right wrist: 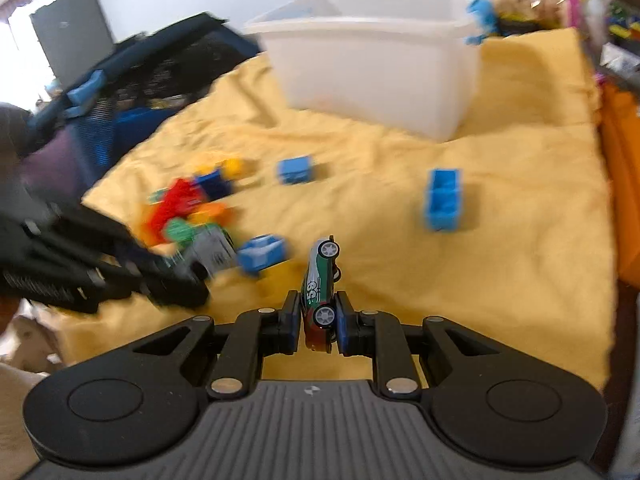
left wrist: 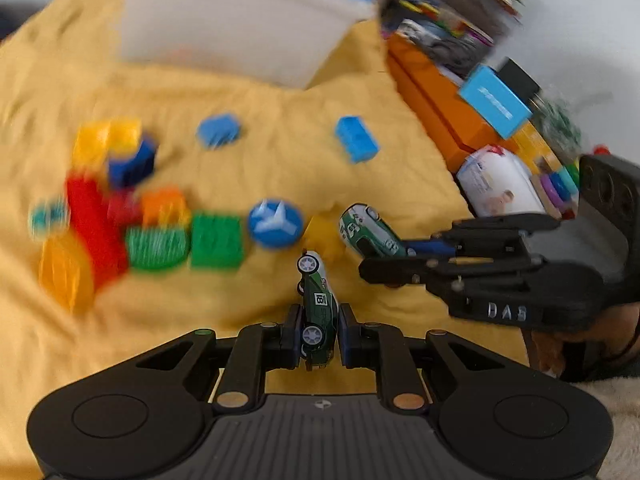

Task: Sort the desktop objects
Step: 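Grasp the green-and-red car with the right gripper while the left grasps the white race car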

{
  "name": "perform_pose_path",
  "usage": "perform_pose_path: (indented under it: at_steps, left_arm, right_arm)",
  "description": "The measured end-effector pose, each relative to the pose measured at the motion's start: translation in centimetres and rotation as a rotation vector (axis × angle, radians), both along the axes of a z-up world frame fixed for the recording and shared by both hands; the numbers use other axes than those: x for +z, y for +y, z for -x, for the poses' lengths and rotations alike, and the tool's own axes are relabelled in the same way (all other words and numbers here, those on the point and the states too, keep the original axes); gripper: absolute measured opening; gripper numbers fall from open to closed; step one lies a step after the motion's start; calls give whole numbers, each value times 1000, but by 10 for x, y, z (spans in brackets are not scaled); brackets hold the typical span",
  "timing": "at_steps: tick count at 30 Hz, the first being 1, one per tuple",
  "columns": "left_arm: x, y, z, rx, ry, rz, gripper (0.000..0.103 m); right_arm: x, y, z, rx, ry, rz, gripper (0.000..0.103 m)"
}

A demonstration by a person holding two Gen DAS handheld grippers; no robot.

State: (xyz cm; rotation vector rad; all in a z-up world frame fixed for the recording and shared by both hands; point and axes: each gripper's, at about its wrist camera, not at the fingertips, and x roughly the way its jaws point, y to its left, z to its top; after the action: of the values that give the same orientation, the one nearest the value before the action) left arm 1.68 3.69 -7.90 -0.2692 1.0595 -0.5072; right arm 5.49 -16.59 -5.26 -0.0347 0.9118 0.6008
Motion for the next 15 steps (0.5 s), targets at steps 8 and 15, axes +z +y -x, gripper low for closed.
perform_pose_path:
  at_steps: [8,15]
  left_arm:
    - [-22,16,6,146,49,84,24]
    - [-7,21,11,164,-11,-19,42]
  right_arm:
    - [-17,32,10,171,64,16,20]
    - [-21,21,3,107,110,-34,21]
